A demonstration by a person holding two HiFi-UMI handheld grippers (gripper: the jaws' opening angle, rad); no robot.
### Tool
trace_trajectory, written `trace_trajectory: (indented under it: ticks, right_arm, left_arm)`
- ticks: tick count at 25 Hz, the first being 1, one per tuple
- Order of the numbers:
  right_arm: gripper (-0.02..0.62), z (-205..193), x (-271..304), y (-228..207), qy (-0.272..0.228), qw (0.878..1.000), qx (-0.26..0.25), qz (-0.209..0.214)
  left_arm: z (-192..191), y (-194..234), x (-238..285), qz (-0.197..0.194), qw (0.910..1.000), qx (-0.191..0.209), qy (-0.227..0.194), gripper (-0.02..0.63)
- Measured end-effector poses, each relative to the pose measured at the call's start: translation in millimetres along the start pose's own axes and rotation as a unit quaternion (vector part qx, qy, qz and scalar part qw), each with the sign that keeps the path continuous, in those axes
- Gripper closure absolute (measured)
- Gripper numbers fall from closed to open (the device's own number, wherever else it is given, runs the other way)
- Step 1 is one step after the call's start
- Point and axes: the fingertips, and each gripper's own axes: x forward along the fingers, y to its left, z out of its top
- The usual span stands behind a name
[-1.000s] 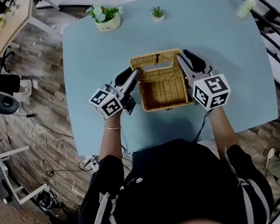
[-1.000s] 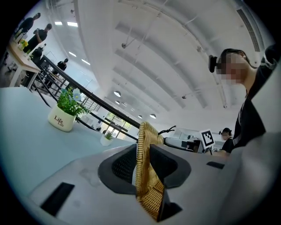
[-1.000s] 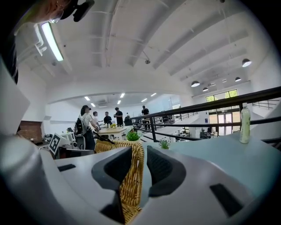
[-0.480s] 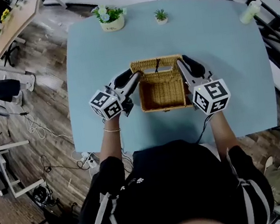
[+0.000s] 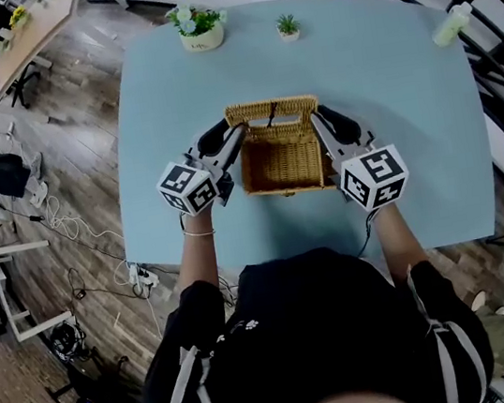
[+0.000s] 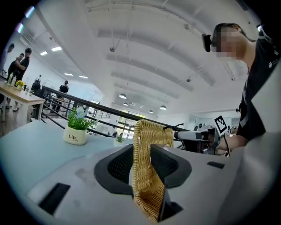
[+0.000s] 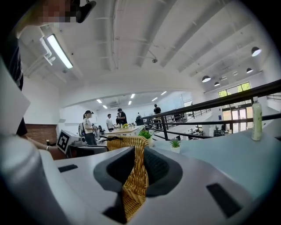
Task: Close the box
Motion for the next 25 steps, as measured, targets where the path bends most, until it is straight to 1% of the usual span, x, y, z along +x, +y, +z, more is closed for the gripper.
trace_trajectory:
  ticks: [6,14,25]
  right_arm:
    - [0.531,0.5,-0.5,2.1,0.002,1.000,-0.008,0.002]
    - [0.528,1.1,-13.1,10.6,0.009,1.000,-0.015,-0.018]
    - [0.528,-10.6,-30.1,27.0,0.016,0.999,-0.008,-0.045]
  left_arm:
    - [0.5,-1.3,-5.7,-0.001,0.9999,-0.004,-0.014,0.500]
    - [2.8,-9.7,-18.4,-0.015,0.9994,-0.015,-0.027,0.500]
    - [-4.1,-22.0,-32.4,-0.032,0.9992,-0.016,-0.020,0.500]
